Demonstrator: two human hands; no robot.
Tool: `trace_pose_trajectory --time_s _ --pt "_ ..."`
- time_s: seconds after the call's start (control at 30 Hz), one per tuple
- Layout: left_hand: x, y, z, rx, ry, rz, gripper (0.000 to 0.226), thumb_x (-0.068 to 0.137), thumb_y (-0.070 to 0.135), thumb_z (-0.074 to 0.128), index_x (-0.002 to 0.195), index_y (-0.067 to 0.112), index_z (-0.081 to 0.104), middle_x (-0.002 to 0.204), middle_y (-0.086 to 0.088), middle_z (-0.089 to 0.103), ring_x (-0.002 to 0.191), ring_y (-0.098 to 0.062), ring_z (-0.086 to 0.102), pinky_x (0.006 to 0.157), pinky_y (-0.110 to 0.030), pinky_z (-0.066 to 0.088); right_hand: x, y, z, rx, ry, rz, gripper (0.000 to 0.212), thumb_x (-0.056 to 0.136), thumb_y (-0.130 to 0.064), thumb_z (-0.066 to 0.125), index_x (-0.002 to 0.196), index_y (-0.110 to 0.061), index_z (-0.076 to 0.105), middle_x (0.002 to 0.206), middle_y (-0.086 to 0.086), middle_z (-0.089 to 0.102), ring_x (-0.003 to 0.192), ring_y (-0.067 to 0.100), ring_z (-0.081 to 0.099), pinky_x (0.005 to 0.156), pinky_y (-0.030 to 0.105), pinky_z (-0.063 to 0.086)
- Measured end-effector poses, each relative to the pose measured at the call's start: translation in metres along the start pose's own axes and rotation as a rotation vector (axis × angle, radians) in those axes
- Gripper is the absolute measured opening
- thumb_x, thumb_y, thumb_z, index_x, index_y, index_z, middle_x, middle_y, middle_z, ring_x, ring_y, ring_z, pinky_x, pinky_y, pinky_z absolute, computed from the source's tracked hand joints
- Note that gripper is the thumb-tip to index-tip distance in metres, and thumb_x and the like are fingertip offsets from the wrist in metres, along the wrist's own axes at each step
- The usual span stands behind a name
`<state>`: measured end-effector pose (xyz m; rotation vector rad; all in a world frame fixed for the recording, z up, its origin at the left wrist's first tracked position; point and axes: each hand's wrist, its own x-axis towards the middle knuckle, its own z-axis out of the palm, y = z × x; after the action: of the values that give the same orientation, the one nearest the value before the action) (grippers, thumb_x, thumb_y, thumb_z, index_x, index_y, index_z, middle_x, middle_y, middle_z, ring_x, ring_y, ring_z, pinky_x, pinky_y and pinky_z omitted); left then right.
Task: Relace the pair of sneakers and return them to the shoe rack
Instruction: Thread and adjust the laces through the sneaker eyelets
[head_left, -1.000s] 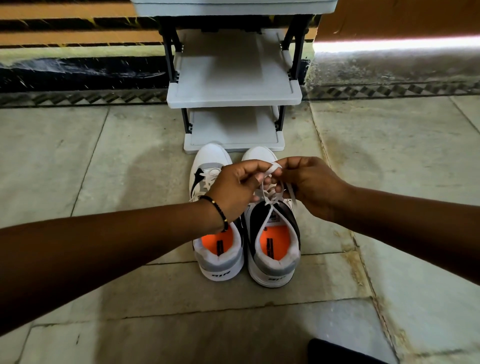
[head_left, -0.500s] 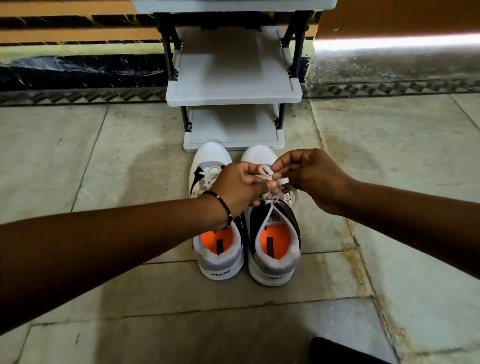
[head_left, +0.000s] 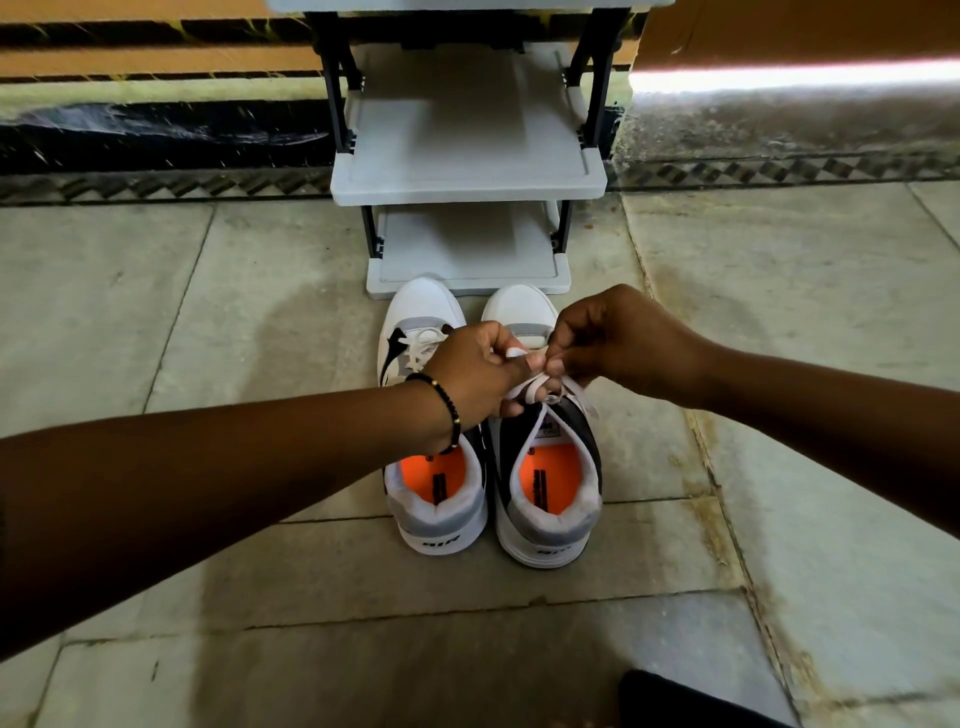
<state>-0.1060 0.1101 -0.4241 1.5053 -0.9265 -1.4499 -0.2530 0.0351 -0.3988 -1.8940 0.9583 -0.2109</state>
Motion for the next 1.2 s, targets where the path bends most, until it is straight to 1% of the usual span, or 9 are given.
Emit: trace_pose_trajectory --time_s 0.27,0.37,0.53,0.67,0.77,0.9,1.03,1.1,1.2 --pt "-0.001 0.002 -0.002 0.189 -0.065 0.137 0.017 0.084 0.009 0.06 0.077 0.017 0.047 0.073 -0.008 0.067 0.054 -0.002 0.063 0.052 -0.022 0.047 0.0 0.003 0.0 -0.006 -0.049 0.027 0.008 0.081 -0.002 0.065 0.084 -0.004 0.072 0.075 0.013 0.071 0.061 0.012 0.06 0.058 0.023 0.053" --pt "-0.001 0.002 -0.004 0.21 -0.11 0.12 0.02 0.083 0.004 0.061 0.081 0.019 0.049 0.072 -0.003 0.069 0.062 -0.008 0.064 0.052 -0.02 0.045 0.0 0.005 0.001 0.013 -0.025 0.01 0.007 0.078 -0.001 0.067 0.08 -0.003 0.073 0.074 0.019 0.07 0.06 0.018 0.057 0.059 0.026 0.052" --pt "0.004 0.006 -0.008 0.281 -0.192 0.011 0.022 0.088 0.0 0.05 0.084 0.02 0.045 0.074 -0.001 0.065 0.071 -0.013 0.06 0.054 -0.019 0.043 -0.002 0.009 0.004 -0.11 0.028 -0.067 0.014 0.079 -0.007 0.069 0.073 -0.019 0.072 0.055 -0.013 0.065 0.053 0.002 0.056 0.052 0.013 0.045" --pt "0.005 0.011 -0.008 0.151 -0.225 -0.044 0.022 0.091 -0.003 0.043 0.081 0.017 0.042 0.07 -0.005 0.054 0.042 0.001 0.05 0.043 -0.012 0.034 -0.007 0.008 -0.003 -0.412 0.057 -0.335 0.01 0.08 -0.009 0.067 0.085 -0.012 0.074 0.08 0.0 0.074 0.073 0.014 0.068 0.067 0.029 0.053" --pt "0.006 0.009 -0.008 0.216 -0.209 -0.004 0.016 0.09 0.007 0.05 0.083 0.021 0.045 0.071 -0.003 0.056 0.042 0.003 0.048 0.048 -0.013 0.04 -0.008 0.005 -0.008 -0.616 0.018 -0.479 0.01 0.08 -0.01 0.066 0.087 -0.012 0.073 0.081 0.004 0.072 0.073 0.021 0.067 0.065 0.035 0.054" --pt "0.004 0.005 -0.008 0.346 -0.183 0.093 0.025 0.078 0.007 0.066 0.084 0.023 0.048 0.086 -0.011 0.068 0.077 -0.014 0.063 0.077 -0.025 0.05 -0.008 0.0 -0.005 -0.659 -0.033 -0.404 0.01 0.082 -0.016 0.065 0.084 -0.01 0.073 0.077 0.006 0.072 0.068 0.022 0.065 0.064 0.038 0.052" --pt "0.0 0.011 -0.01 0.467 -0.139 0.148 0.037 0.068 0.007 0.077 0.092 0.021 0.052 0.078 -0.001 0.068 0.071 -0.008 0.063 0.077 -0.021 0.049 -0.011 -0.007 0.0 -0.587 -0.09 -0.228 0.011 0.082 -0.018 0.065 0.09 -0.012 0.07 0.067 -0.002 0.061 0.057 0.006 0.051 0.06 0.025 0.044" --pt "-0.002 0.014 -0.01 0.554 -0.12 0.196 0.04 0.066 0.011 0.078 0.095 0.022 0.053 0.08 -0.003 0.071 0.076 -0.01 0.065 0.083 -0.026 0.05 -0.012 -0.008 0.001 -0.556 -0.122 -0.172 0.008 0.082 -0.02 0.065 0.074 -0.02 0.065 0.062 -0.002 0.058 0.054 0.004 0.049 0.057 0.027 0.043" --pt "-0.006 0.017 -0.008 0.668 -0.092 0.238 0.041 0.066 0.014 0.078 0.098 0.022 0.053 0.082 -0.005 0.073 0.082 -0.016 0.067 0.087 -0.035 0.052 -0.012 -0.011 0.004 -0.568 -0.1 -0.138 0.037 0.08 -0.021 0.066 0.054 -0.032 0.042 0.053 -0.01 0.044 0.049 0.004 0.041 0.049 0.022 0.031"
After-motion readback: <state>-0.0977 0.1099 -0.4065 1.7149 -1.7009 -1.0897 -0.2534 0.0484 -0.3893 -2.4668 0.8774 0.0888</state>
